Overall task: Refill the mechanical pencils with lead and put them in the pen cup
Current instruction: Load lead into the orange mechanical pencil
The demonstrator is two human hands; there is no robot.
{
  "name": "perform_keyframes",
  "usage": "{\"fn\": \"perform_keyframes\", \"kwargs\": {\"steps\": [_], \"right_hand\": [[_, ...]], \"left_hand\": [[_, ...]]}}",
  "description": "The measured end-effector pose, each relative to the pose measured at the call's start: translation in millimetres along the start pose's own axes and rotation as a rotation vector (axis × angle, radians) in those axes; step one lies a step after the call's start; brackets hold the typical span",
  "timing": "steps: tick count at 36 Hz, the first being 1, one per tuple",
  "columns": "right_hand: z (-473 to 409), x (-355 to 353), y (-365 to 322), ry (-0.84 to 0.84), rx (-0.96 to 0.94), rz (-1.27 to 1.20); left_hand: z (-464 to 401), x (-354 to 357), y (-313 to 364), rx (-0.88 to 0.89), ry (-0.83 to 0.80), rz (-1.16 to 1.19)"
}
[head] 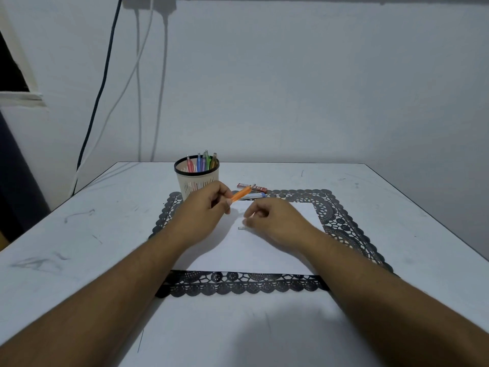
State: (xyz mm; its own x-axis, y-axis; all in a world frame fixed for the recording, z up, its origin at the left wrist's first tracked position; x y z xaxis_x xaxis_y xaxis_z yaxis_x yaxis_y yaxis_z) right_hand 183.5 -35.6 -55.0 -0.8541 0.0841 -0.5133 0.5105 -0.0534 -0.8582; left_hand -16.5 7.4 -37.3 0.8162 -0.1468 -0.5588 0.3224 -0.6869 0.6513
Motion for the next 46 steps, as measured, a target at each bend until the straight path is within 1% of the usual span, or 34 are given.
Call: {"fn": "perform_keyframes", "kwargs": {"steps": [2,4,8,15,18,22,26,29,31,34,39,46], "right_hand": [[-0.4,5.6,-0.4,-0.019,-0.013,0.157],[-1.5,9.3,-2.0,-0.019,-0.039,0.250],[-1.2,12.4,-3.2,0.004,-0.061,0.327],[-3.8,9.1,-3.5,0.023,-0.072,0.371],[-7.0,3.0,0.9,0.091,-0.051,0.221],[-11.8,-4.8,4.1,0.143,0.023,-0.116],[-7.9,-16.2,-3.5,0.136,0.094,-0.400],[-3.2,-21.9,-13.2,0.122,0.077,-0.610],[-1.5,-23.0,-18.2,0.129,0.054,-0.702],[1.7,-21.2,-23.7,0.122,0.018,-0.753],[6.0,-15.1,-27.2,0.107,-0.026,-0.702],[6.1,-16.0,-27.5,0.154,-0.031,-0.658]], "left_hand": [[0.2,-0.1,-0.7,-0.006,-0.003,-0.017],[0.1,-0.4,-0.7,-0.009,-0.006,-0.026],[-0.2,-0.7,-1.3,-0.017,-0.017,-0.024],[1.1,1.7,-3.7,-0.046,-0.041,-0.024],[0.9,1.2,-4.0,-0.047,-0.040,-0.013],[0.5,1.2,-5.1,-0.048,-0.039,-0.007],[0.4,1.8,-4.6,-0.044,-0.043,-0.010],[1.3,2.3,-2.3,-0.032,-0.041,-0.013],[1.5,2.5,-1.1,-0.025,-0.034,-0.009],[2.2,3.2,0.7,-0.011,-0.028,0.012],[2.2,5.2,3.1,0.008,-0.028,0.005],[2.4,6.0,2.7,0.016,-0.029,0.046]]}}
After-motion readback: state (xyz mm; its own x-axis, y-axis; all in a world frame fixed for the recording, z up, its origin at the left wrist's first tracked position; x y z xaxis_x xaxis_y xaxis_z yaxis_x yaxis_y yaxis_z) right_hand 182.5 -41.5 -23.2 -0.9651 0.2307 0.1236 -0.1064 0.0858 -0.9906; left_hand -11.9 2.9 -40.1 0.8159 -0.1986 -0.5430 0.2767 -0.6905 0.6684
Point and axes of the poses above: each hand's wrist, its own z-axis away from the middle knuckle, its own x-axis out of the palm, y = z × x, the point moved 1 cm from there along -z, towards the middle knuckle, and after that the axes turned 11 degrees about x, right-handed, at the moved point
